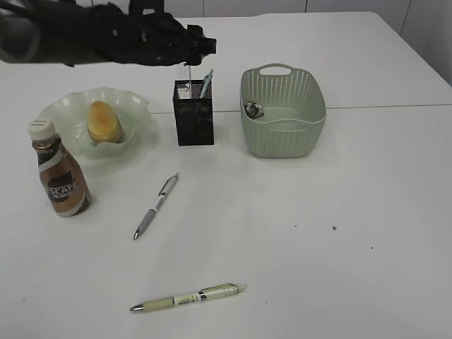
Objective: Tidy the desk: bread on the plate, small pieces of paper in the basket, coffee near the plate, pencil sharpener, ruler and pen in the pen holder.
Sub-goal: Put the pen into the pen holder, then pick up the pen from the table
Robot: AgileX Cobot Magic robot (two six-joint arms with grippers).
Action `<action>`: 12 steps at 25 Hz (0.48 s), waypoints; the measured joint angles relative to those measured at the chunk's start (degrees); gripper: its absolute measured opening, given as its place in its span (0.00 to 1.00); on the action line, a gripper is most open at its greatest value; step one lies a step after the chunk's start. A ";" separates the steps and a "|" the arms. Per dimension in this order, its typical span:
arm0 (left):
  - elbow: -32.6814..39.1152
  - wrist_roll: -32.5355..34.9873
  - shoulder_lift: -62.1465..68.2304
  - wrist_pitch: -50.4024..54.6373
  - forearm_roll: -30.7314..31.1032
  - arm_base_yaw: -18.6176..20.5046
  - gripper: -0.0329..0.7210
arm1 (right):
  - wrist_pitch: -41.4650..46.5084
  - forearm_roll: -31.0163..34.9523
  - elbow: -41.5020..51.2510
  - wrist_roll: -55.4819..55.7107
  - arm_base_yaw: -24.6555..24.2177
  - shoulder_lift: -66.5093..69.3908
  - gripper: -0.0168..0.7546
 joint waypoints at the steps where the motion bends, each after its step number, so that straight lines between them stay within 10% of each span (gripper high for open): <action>1: 0.00 0.00 -1.10 3.61 0.44 0.00 0.60 | 0.00 0.00 0.00 -0.02 0.00 0.00 0.43; 12: -0.05 -0.07 -4.38 42.83 4.37 0.00 0.60 | 0.00 0.00 0.00 -0.12 0.00 0.00 0.43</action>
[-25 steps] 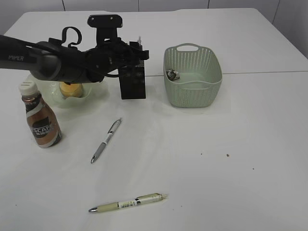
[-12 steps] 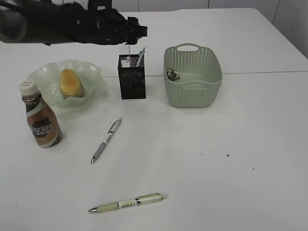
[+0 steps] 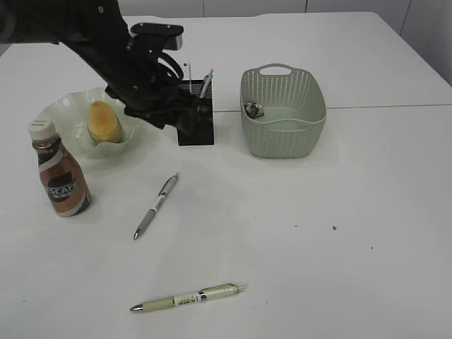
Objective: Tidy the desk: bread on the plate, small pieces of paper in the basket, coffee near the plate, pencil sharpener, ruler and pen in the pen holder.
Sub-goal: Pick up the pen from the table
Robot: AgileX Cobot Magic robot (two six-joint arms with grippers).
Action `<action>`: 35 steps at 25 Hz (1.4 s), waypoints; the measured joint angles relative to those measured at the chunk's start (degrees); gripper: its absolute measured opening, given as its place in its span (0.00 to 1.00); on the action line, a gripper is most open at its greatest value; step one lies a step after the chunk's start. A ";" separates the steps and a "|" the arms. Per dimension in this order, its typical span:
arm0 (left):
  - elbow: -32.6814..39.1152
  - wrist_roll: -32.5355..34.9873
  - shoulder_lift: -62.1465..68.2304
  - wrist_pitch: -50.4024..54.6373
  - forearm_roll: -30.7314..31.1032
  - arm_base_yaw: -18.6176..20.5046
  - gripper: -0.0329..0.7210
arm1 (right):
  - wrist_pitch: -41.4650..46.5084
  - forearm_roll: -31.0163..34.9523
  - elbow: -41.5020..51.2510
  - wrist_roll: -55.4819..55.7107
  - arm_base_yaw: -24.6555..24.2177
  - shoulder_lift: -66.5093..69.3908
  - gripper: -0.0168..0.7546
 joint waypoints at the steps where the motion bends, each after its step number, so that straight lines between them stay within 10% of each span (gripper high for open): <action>1: 0.00 0.00 0.53 1.90 0.26 0.00 0.60 | 0.00 0.00 0.00 0.00 0.00 0.00 0.43; 35: -0.42 -6.09 11.95 14.49 8.13 0.00 0.46 | 0.00 3.64 0.00 0.00 0.00 0.00 0.43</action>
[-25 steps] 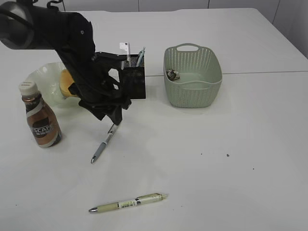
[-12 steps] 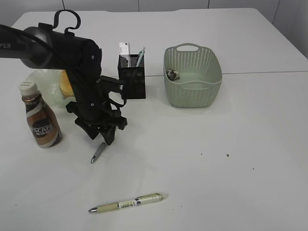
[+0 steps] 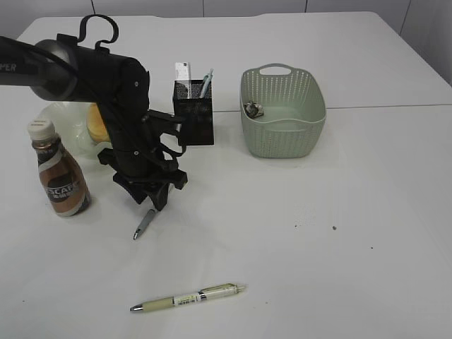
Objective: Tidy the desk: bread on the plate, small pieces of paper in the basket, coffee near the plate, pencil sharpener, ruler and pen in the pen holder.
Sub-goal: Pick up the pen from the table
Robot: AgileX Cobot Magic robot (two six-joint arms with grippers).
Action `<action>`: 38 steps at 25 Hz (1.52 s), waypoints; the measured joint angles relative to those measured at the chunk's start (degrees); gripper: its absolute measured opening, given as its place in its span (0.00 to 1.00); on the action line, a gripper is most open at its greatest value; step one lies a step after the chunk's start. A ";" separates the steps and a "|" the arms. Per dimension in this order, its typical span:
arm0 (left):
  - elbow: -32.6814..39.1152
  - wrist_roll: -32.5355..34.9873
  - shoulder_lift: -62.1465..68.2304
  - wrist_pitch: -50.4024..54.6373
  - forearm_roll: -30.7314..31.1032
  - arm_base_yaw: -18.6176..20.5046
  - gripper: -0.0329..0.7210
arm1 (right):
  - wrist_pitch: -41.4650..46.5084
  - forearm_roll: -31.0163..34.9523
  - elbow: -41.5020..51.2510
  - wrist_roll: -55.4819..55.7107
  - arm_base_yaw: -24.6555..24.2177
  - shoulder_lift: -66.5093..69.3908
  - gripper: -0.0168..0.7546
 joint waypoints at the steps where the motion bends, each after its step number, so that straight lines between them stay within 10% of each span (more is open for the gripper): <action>1: 0.00 0.00 0.00 0.00 0.00 0.00 0.46 | 0.00 0.00 0.00 0.00 0.00 0.00 0.43; 19: 0.00 -0.04 1.35 -0.25 -1.02 0.00 0.45 | 0.00 0.46 0.00 0.00 0.00 0.00 0.43; 38: -1.36 1.43 2.66 2.04 -1.48 0.00 0.13 | 0.04 0.54 0.00 0.00 0.00 0.00 0.43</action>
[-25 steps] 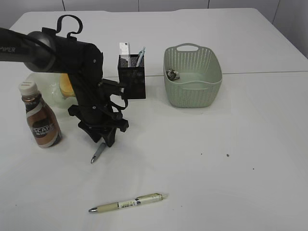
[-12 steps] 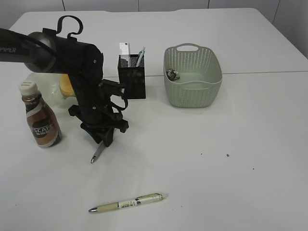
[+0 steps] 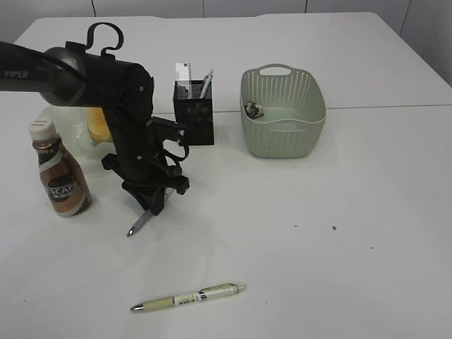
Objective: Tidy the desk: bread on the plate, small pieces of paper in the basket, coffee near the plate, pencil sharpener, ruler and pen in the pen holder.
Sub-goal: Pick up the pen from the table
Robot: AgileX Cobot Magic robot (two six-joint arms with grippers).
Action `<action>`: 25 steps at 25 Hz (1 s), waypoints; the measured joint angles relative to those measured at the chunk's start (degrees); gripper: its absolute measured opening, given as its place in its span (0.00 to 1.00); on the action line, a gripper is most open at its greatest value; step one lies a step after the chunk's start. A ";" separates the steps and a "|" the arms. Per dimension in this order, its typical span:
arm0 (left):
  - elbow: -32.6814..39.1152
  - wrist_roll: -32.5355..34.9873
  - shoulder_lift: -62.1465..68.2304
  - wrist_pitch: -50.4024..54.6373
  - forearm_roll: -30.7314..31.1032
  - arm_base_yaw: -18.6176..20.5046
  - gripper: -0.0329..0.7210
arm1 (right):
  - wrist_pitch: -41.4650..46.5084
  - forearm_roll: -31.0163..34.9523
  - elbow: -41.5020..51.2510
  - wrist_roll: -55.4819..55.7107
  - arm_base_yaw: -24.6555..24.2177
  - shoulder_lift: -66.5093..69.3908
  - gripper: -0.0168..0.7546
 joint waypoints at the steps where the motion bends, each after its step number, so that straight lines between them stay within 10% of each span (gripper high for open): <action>1: -0.08 0.37 0.00 0.00 -0.17 0.00 0.13 | 0.00 0.00 0.00 0.00 0.00 0.00 0.43; 15: 2.91 1.77 -7.22 -4.01 -4.18 0.00 0.13 | 0.00 0.32 0.00 0.00 0.00 0.00 0.43; 25: 31.71 1.77 -22.60 -45.44 -5.44 0.00 0.13 | 0.00 2.35 0.00 0.00 0.00 0.00 0.43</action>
